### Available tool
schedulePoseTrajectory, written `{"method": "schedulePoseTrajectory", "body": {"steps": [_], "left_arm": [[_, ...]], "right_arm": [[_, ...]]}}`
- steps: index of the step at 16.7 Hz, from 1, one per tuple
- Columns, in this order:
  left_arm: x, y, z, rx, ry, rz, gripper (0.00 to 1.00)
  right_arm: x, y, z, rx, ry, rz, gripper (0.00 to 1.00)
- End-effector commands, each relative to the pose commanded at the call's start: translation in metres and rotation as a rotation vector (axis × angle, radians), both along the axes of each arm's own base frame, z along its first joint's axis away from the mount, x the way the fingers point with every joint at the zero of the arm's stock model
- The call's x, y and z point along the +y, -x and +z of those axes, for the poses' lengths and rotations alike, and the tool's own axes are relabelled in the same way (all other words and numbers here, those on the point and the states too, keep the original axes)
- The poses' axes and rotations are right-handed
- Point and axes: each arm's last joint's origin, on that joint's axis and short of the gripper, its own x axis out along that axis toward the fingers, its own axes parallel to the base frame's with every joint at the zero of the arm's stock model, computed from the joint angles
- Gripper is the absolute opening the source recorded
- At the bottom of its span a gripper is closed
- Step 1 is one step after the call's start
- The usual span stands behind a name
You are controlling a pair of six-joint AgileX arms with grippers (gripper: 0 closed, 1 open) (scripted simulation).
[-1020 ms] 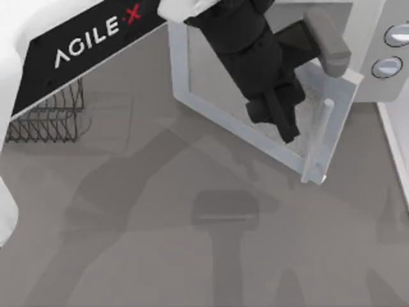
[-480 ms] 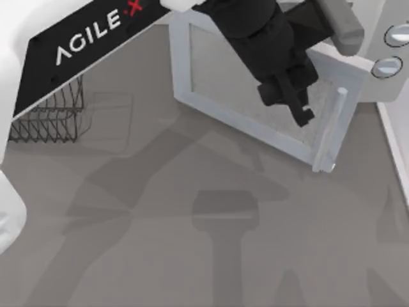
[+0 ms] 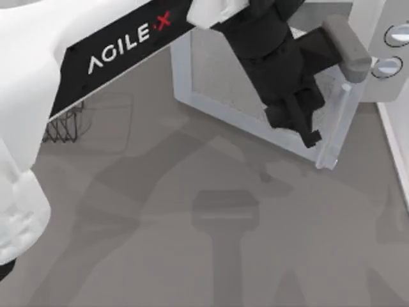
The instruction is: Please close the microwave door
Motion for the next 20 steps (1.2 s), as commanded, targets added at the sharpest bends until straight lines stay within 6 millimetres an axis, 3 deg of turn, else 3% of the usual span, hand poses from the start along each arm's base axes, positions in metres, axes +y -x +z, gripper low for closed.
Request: {"method": "schedulePoseTrajectory", "body": {"steps": [3, 8, 20], "left_arm": [[-0.007, 0.000, -0.007, 0.022, -0.019, 0.002, 0.00], [-0.004, -0.005, 0.024, -0.091, 0.059, 0.028, 0.00], [-0.021, -0.005, 0.026, -0.093, 0.063, 0.027, 0.00]], "right_arm": [[0.000, 0.000, 0.000, 0.000, 0.000, 0.000, 1.00], [0.000, 0.000, 0.000, 0.000, 0.000, 0.000, 1.00], [0.000, 0.000, 0.000, 0.000, 0.000, 0.000, 1.00]]}}
